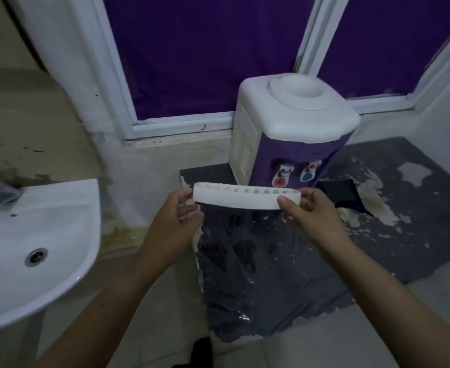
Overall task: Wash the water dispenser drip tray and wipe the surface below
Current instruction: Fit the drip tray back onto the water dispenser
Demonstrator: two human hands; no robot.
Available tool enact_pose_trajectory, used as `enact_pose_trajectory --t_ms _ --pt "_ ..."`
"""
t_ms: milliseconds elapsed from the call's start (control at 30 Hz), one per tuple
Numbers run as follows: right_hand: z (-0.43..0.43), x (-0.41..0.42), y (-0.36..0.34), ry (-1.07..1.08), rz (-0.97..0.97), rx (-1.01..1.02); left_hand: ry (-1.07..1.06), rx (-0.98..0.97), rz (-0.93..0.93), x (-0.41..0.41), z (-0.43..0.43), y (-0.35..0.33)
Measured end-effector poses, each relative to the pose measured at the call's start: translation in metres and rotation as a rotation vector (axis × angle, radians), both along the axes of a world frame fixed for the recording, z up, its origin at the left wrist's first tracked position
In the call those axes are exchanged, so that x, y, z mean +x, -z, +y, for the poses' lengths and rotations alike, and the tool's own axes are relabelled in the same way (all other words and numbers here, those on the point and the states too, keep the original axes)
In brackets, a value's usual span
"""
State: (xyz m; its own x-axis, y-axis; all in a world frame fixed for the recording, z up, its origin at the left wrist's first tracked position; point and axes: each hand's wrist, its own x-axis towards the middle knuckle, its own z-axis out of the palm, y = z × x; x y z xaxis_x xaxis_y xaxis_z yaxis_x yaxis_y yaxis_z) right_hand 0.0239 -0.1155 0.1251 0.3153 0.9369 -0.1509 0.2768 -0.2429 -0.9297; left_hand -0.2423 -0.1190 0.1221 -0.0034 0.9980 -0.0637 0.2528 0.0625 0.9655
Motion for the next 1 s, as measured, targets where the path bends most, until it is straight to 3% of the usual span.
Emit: enact_pose_trajectory --t_ms 500,867,1000 --pt "0.062 0.129 0.067 0.043 -0.102 -0.145 0.129 -0.177 0.058 0.125 0.067 0.079" --pt "0.119 0.226 0.132 -0.202 -0.198 -0.287 -0.102 -0.304 0.077 0.243 0.09 0.131" --pt "0.137 0.233 0.161 -0.157 -0.074 -0.386 -0.183 -0.305 0.149 0.258 0.111 0.151"
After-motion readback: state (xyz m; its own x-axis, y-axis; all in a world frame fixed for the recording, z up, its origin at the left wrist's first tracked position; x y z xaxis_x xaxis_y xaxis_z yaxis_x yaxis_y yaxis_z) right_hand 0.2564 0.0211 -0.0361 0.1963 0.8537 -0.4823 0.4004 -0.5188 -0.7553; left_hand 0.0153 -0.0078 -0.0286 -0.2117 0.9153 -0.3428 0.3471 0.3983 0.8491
